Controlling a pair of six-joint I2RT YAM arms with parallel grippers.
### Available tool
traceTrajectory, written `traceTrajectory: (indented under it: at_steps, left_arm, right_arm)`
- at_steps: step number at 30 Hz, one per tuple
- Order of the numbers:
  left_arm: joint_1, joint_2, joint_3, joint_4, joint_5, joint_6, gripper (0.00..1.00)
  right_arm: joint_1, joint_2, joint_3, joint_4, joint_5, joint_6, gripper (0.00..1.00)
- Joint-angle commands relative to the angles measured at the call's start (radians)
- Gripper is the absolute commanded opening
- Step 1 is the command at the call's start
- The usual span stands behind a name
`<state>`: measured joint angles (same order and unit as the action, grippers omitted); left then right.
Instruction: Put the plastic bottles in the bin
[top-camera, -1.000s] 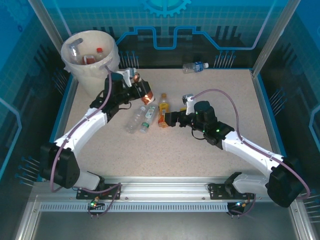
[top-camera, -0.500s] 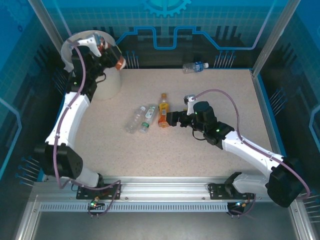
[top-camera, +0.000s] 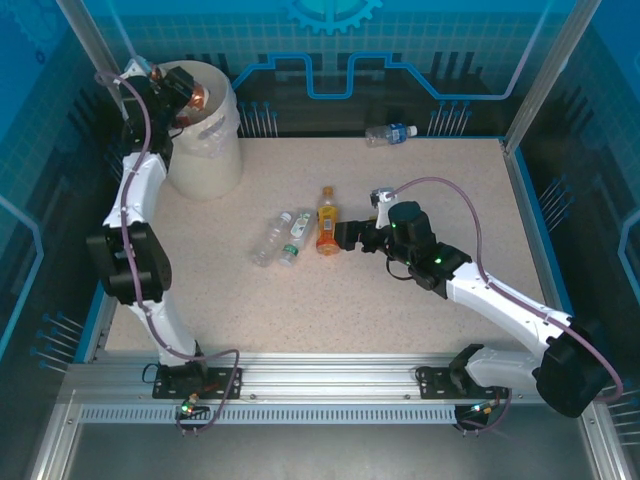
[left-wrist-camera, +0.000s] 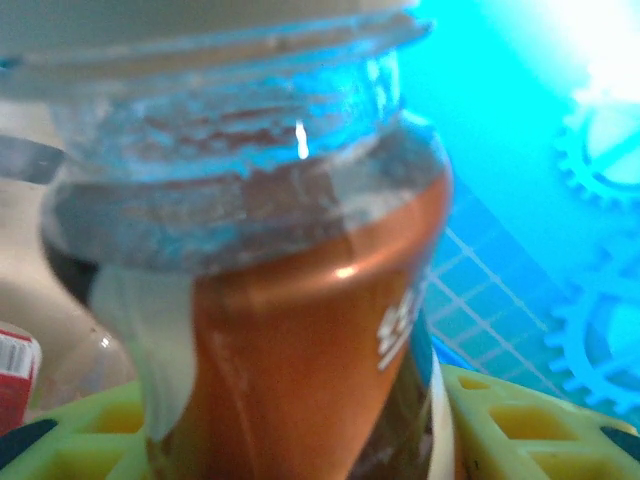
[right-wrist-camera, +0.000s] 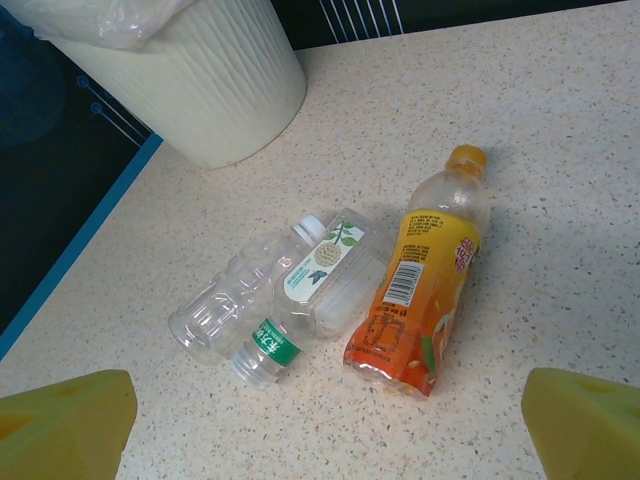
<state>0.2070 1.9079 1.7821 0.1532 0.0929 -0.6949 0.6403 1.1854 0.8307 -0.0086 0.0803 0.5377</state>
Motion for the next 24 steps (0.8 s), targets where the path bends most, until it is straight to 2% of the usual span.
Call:
traceTrajectory:
  at_steps: [1, 5, 8, 12, 15, 18, 24]
  left_arm:
    - [0.013, 0.059, 0.101, 0.066, -0.043, -0.096, 0.52]
    - [0.016, 0.166, 0.245, -0.012, -0.049, -0.138, 0.55]
    - [0.017, 0.237, 0.366, -0.122, -0.093, -0.169, 0.58]
    - [0.017, 0.3, 0.494, -0.234, -0.099, -0.191, 0.66]
    - [0.017, 0.3, 0.513, -0.272, -0.114, -0.202, 0.71]
    - [0.017, 0.285, 0.516, -0.292, -0.134, -0.2, 0.84]
    - [0.017, 0.247, 0.527, -0.354, -0.154, -0.189, 0.93]
  right_arm:
    - [0.004, -0.021, 0.023, -0.016, 0.026, -0.007, 1.0]
    - [0.004, -0.02, 0.027, -0.019, 0.027, -0.009, 1.0]
    - [0.003, -0.02, 0.028, -0.027, 0.03, -0.013, 1.0]
    - [0.003, -0.022, 0.024, -0.037, 0.041, -0.013, 1.0]
    - [0.003, -0.024, 0.021, -0.038, 0.045, -0.013, 1.0]
    - [0.004, -0.023, 0.021, -0.037, 0.046, -0.015, 1.0]
    - [0.004, -0.009, 0.012, -0.027, 0.076, 0.012, 1.0]
